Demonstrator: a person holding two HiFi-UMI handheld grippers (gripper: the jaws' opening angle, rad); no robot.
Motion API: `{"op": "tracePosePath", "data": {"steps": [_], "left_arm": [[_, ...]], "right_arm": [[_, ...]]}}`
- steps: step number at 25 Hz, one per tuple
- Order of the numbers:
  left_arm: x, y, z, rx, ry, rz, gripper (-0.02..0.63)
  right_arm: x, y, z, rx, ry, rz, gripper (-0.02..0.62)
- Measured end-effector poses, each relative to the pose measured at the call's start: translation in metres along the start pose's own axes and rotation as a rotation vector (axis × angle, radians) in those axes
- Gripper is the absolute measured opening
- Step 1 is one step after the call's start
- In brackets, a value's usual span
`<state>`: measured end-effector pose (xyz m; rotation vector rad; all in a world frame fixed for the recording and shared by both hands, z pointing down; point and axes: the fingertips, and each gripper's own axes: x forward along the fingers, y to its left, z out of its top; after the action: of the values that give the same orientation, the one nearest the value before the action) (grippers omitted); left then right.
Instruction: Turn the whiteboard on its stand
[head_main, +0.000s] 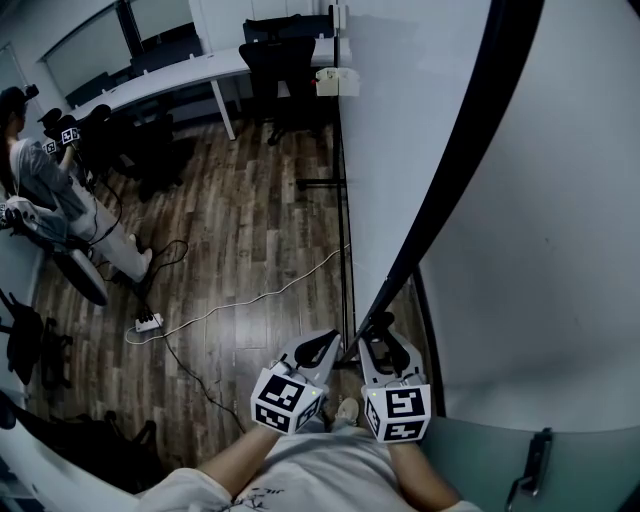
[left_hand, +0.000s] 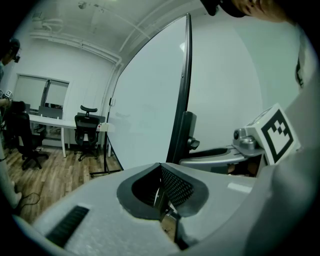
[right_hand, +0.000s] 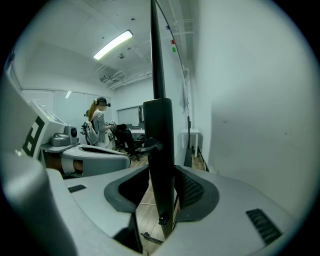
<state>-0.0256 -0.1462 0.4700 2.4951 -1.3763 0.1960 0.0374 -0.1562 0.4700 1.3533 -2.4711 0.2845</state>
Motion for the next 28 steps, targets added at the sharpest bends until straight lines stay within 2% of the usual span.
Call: {"op": "tracePosePath", "data": {"steps": [4,9,16,28], "left_arm": [[0.001,-0.001,-0.004,0.001,0.010,-0.003,0.011],[0.000,-0.003,-0.005,-0.004,0.014,-0.009,0.011],[0.003,-0.016,-0.009,0.002,0.022,-0.029,0.011],[-0.002,-0.020,-0.011,0.022,0.023,-0.011,0.011]], "right_arm": [[-0.004,-0.002,-0.002,-0.004,0.002,-0.017,0.132],[-0.009,-0.008,-0.006,0.002,0.013,-0.058,0.023],[-0.012,-0.013,-0.011,0.012,0.029,-0.061,0.008],[-0.022,-0.022,-0.019,0.035,0.045,-0.067,0.006]]}}
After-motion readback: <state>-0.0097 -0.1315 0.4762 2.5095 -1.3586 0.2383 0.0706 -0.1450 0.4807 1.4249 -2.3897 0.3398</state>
